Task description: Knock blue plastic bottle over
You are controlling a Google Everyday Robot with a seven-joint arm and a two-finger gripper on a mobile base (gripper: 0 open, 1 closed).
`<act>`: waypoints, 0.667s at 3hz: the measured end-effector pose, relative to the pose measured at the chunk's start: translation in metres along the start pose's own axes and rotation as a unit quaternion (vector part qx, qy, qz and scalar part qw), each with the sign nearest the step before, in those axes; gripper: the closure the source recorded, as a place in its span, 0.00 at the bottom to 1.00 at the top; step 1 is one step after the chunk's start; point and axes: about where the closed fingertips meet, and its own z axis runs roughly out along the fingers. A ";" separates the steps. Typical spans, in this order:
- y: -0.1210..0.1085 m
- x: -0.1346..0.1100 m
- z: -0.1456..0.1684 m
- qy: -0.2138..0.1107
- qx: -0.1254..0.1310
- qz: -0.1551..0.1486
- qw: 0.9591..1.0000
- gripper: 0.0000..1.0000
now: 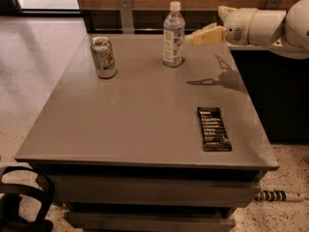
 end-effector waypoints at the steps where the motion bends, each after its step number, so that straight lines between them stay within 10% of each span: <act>1: 0.005 0.005 0.035 -0.031 -0.022 0.015 0.999 0.00; 2: 0.007 0.011 0.059 -0.057 -0.031 0.027 0.998 0.00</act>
Offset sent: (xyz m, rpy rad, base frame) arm 0.0480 0.0592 -0.0341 0.1926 -0.0372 0.0740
